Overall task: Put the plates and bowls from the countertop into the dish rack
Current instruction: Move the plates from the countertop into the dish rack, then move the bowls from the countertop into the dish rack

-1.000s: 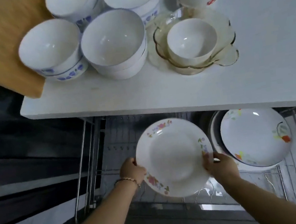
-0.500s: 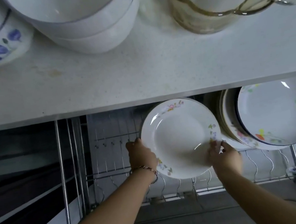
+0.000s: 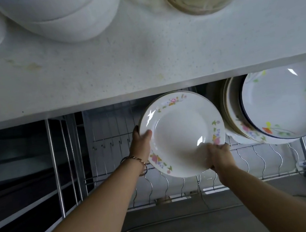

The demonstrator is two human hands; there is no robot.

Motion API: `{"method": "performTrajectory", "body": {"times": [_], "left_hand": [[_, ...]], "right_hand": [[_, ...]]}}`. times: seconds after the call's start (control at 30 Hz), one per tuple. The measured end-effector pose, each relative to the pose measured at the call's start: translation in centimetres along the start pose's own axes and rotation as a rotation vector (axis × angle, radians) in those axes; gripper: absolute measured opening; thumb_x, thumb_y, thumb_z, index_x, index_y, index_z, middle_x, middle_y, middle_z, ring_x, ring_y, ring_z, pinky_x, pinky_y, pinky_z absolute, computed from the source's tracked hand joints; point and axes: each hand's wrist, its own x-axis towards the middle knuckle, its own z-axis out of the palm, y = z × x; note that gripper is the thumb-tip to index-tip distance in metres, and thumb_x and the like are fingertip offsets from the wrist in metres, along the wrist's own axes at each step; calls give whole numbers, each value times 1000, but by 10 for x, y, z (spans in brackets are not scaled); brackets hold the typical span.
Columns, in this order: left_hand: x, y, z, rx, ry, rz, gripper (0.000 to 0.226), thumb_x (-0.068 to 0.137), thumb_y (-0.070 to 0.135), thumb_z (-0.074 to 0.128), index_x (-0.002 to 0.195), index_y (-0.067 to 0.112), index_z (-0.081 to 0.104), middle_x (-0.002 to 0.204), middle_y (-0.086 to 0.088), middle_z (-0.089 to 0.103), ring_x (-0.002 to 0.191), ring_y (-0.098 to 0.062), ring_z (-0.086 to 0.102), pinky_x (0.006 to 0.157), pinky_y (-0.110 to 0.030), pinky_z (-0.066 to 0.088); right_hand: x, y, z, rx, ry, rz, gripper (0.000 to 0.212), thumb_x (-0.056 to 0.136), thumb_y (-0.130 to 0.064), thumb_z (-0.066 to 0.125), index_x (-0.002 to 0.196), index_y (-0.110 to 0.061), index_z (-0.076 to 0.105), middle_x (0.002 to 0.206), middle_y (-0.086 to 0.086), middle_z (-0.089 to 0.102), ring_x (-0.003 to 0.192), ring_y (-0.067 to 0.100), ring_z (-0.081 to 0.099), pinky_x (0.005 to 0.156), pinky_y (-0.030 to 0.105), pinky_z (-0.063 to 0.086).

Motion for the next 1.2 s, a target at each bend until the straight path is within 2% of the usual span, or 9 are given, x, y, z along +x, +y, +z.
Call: {"method": "performTrajectory", "body": {"times": [0.07,0.13,0.23,0.43,0.57,0.7,0.83,0.93,1.2], "left_hand": [[0,1,-1,60,-19,-11,55,87,33,47,138,18,35,108,-6,55,98,-30,57,81,-37,52],[-4,1,-3,173,-25,-48,50,95,32,40,141,14,30,115,-10,55,99,-30,57,72,-28,47],[-22,7,-5,311,37,-87,62,92,36,44,143,7,24,132,-17,51,115,-35,56,80,-32,48],[-105,77,-11,328,107,340,18,88,13,51,99,18,65,94,-2,67,90,-25,67,80,-29,55],[-145,158,-12,-117,108,423,15,91,12,51,80,18,59,73,-4,61,61,-15,60,53,-23,52],[-142,226,-12,-367,-27,232,49,92,28,50,138,17,37,108,-10,56,67,-21,62,57,-30,54],[-146,248,-8,-427,-118,286,44,98,13,35,135,37,31,116,-9,53,78,-34,64,70,-40,57],[-150,245,-2,-472,-75,322,49,94,0,34,131,33,35,118,-5,48,74,-30,64,71,-43,58],[-217,159,2,-228,-155,159,56,85,-6,51,125,28,34,109,-23,66,56,-26,69,55,-33,60]], "right_hand": [[-1,-1,-1,-76,33,-22,8,90,-13,52,94,-7,48,77,3,51,80,25,52,79,37,42],[-7,-7,-4,-180,38,-41,33,91,-18,52,117,2,51,95,15,61,90,27,55,84,37,45],[-29,-26,-14,-409,54,-52,49,92,-23,51,132,2,40,127,22,54,113,34,55,94,40,43],[-110,-114,-57,-759,-135,-473,27,87,-14,53,111,-10,66,98,11,68,82,25,58,73,23,37],[-166,-198,-85,-394,-154,-588,29,89,-27,54,70,-6,59,69,9,64,72,28,61,68,34,49],[-169,-265,-89,-106,-244,-437,52,88,-42,57,124,-6,48,98,19,62,77,33,65,63,33,55],[-161,-275,-77,52,-505,-371,58,89,-19,61,140,-18,34,116,22,61,75,29,68,53,29,60],[-159,-267,-78,191,-506,-425,50,89,-2,54,133,-22,43,96,11,64,63,22,69,58,28,62],[-193,-204,-146,-165,-464,-537,53,80,17,52,117,-21,57,73,19,63,41,20,61,51,31,60]]}}
